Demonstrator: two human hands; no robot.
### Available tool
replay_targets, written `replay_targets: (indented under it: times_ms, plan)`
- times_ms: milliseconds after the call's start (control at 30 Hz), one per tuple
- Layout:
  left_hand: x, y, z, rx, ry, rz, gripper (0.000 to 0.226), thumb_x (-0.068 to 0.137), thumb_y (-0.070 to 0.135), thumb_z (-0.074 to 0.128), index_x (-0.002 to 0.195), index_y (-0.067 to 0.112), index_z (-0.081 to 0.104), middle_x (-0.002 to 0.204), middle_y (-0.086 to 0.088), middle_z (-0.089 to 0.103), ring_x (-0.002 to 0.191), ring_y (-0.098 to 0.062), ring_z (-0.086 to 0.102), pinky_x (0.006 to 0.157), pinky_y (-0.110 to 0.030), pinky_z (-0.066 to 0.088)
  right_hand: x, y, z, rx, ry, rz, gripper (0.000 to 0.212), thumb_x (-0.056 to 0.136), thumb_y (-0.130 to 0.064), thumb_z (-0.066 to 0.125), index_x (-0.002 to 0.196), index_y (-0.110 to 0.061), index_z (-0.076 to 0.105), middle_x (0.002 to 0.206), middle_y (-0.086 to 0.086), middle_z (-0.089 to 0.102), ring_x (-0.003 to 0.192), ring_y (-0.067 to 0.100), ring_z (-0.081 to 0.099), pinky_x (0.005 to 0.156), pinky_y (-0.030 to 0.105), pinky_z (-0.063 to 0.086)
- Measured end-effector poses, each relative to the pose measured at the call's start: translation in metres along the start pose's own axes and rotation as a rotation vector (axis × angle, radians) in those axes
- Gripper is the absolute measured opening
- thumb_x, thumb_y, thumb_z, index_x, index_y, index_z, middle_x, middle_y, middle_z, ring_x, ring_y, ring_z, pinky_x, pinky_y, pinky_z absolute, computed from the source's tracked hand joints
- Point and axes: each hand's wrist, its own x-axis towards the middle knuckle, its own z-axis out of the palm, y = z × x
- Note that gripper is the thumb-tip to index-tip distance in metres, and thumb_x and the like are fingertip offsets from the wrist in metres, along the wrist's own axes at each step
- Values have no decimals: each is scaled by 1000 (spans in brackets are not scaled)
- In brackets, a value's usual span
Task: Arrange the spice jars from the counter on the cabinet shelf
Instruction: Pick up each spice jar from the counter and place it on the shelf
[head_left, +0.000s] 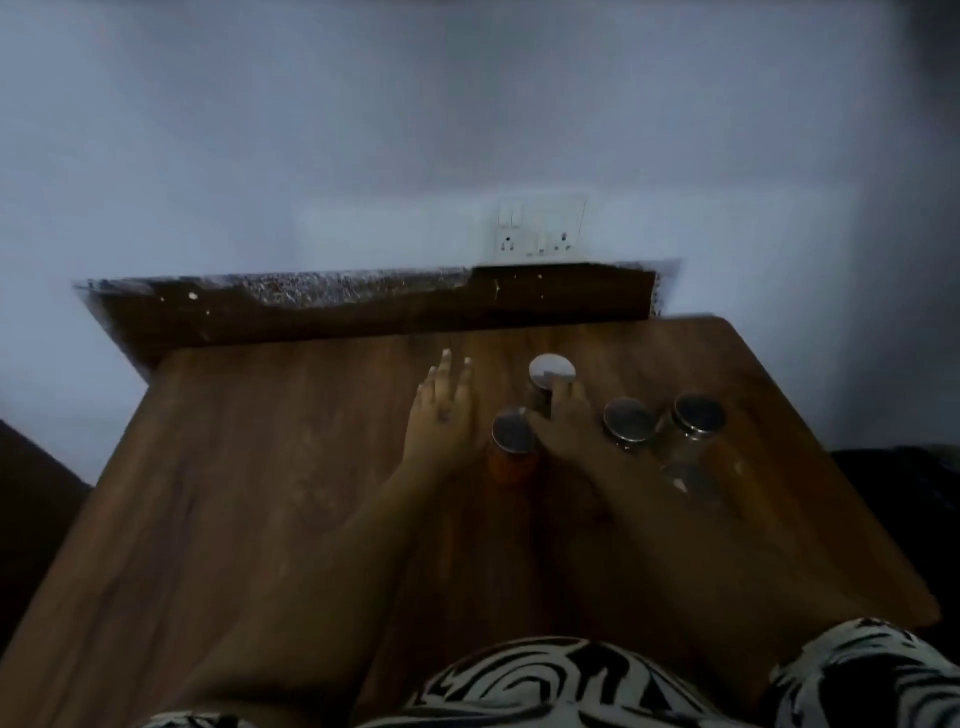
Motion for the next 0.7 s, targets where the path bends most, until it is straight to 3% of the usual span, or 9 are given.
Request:
replay_targets:
  times_ms: [200,367,533,600,700]
  plan:
    - [-40,-19,29,-125,-213,-192,102,83,60,60,155,15,2,161,-16,2,146,-37,13,113,-50,28,-22,11,54,-122,-90,7,104,71,-59,74,150,-24,17,150,13,22,136,33,29,107,44,36]
    - [-59,-25,38,-117,-298,-250,103,82,44,69,155,17,1,161,-13,4,147,-35,13,116,-47,30,-16,15,65,-98,-129,-24,93,76,-44,77,148,-33,19,157,10,10,142,36,20,109,45,33]
    - [-62,-27,42,-194,-305,-300,104,83,35,73,155,18,0,158,-12,8,145,-35,15,113,-43,30,-4,12,62,21,-140,-45,85,77,-33,78,145,-25,27,147,12,26,136,32,32,104,38,38]
    - [-61,-28,42,-311,-350,-377,103,83,32,75,155,20,1,157,-10,13,145,-32,18,113,-42,31,-3,10,60,88,-114,-44,87,76,-31,80,144,-22,27,145,11,31,135,30,34,104,39,39]
    - [-59,-22,37,-767,-333,-630,88,84,32,74,152,19,19,154,-8,32,138,-25,37,102,-33,43,-2,5,47,278,-44,10,89,74,-39,80,144,-22,29,147,8,34,134,27,35,107,43,37]
